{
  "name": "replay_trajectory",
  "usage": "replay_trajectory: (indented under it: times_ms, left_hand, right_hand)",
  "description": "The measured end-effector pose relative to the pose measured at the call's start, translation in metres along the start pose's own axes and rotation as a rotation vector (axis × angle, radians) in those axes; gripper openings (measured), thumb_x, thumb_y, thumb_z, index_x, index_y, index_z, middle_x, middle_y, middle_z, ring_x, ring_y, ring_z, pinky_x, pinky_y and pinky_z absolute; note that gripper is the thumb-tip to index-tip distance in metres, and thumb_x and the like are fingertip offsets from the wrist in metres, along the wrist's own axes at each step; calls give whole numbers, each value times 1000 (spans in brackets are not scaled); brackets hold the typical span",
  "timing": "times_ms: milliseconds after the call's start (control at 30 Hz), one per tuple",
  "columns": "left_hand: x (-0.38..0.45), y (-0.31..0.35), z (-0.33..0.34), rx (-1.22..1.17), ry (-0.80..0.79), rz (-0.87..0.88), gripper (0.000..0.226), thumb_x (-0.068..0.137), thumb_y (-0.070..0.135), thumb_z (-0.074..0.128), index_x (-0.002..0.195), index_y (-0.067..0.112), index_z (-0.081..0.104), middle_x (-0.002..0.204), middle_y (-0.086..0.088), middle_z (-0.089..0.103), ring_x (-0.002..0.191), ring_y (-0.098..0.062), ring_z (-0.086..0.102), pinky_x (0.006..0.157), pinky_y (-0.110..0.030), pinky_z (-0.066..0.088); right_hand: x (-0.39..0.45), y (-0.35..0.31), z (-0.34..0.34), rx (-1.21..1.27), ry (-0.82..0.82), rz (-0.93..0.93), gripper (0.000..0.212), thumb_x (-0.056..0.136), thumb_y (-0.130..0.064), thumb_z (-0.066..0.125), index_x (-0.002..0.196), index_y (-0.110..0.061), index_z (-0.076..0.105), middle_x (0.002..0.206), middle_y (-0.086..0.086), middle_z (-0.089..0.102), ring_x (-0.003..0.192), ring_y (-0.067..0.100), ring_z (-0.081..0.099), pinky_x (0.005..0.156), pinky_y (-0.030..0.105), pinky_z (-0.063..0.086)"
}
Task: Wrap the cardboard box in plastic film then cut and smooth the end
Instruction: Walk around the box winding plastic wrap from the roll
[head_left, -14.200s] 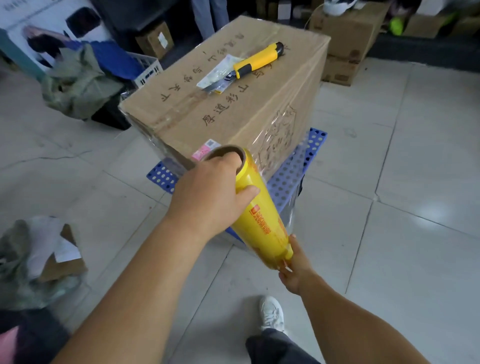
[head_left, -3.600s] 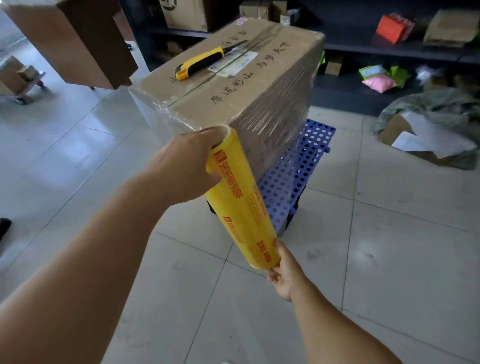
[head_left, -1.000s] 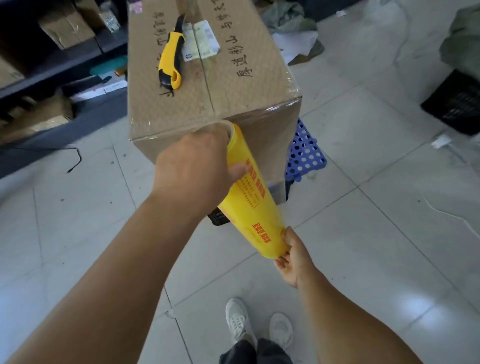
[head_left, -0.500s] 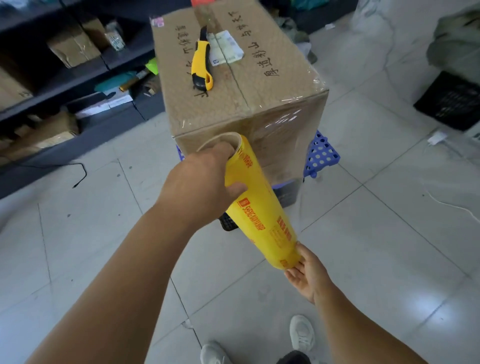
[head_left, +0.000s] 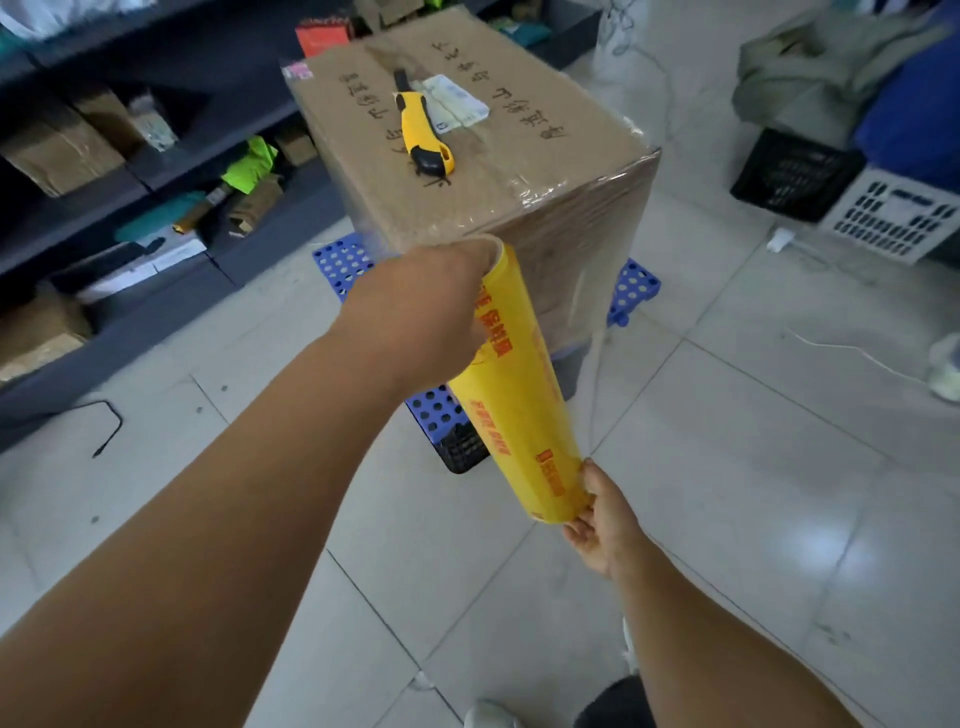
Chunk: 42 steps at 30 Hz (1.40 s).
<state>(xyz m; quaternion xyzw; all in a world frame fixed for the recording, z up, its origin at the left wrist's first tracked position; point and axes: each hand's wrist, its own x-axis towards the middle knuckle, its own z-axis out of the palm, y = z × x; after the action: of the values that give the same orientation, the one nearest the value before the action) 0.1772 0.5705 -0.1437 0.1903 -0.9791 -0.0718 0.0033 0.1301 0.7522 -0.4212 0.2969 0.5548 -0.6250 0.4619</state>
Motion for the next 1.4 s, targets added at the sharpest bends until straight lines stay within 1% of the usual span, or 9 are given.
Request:
replay_trajectory:
  times_ms: [133, 233, 333, 500, 633, 800, 933, 1100, 1400]
  left_hand:
    - [-11, -13, -2, 58, 43, 4, 38, 84, 49, 59, 107, 21, 49, 89, -1, 58, 86, -28, 57, 63, -33, 42]
    - [-18, -25, 3, 42, 42, 8, 35, 83, 54, 56, 89, 22, 45, 67, 3, 44, 73, -25, 53, 58, -31, 37]
    - [-21, -43, 4, 10, 26, 25, 42, 81, 51, 60, 109, 21, 52, 90, 4, 61, 85, -23, 57, 65, -33, 46]
    - [-14, -83, -3, 23, -28, 93, 55, 81, 28, 63, 131, 24, 42, 129, 6, 53, 106, -21, 54, 75, -32, 46]
    - [-3, -114, -8, -4, -31, 120, 44, 82, 27, 65, 124, 21, 50, 114, 1, 60, 84, -17, 51, 69, -33, 47]
    - [16, -151, -13, -33, -33, 134, 30, 77, 40, 68, 96, 19, 57, 103, 0, 65, 84, -22, 58, 72, -42, 53]
    - [24, -170, -19, -85, -73, 154, 25, 75, 43, 69, 84, 32, 49, 92, 1, 61, 77, -19, 55, 65, -34, 47]
    - [29, -193, -21, -78, -123, 212, 44, 79, 29, 69, 120, 23, 56, 108, 0, 65, 79, -11, 46, 65, -28, 39]
    - [47, -209, -29, 42, -176, 355, 33, 90, 37, 53, 117, 20, 45, 84, 3, 46, 73, -19, 43, 60, -32, 36]
  right_hand:
    - [-3, 18, 18, -9, -1, 1, 63, 86, -64, 51, 137, -26, 45, 131, 8, 56, 107, 24, 57, 94, 36, 44]
    - [-8, 35, 34, 6, 1, 6, 54, 89, -58, 51, 131, -23, 50, 125, 10, 59, 89, 21, 60, 68, 29, 48]
    - [-9, 47, 53, -4, -7, 12, 49, 91, -57, 49, 128, -25, 51, 123, 10, 59, 81, 18, 58, 60, 25, 45]
    - [-3, 51, 94, 12, -1, 27, 52, 91, -58, 48, 131, -25, 49, 119, 10, 55, 84, 18, 56, 73, 27, 46]
    - [5, 53, 132, 37, 6, 49, 59, 89, -60, 51, 135, -24, 45, 119, 8, 54, 99, 21, 55, 84, 31, 43]
    - [14, 56, 170, 120, 19, 38, 54, 87, -59, 55, 127, -21, 51, 111, 8, 62, 95, 19, 61, 82, 30, 49]
    - [15, 60, 182, 183, 84, 42, 54, 87, -57, 55, 127, -22, 50, 113, 8, 61, 97, 21, 61, 84, 30, 50]
    - [11, 68, 196, 266, 127, 40, 60, 90, -55, 52, 138, -19, 43, 130, 13, 55, 108, 25, 57, 100, 35, 45]
    - [0, 78, 220, 344, 239, 27, 63, 90, -55, 53, 140, -19, 42, 133, 12, 55, 103, 26, 58, 85, 36, 49]
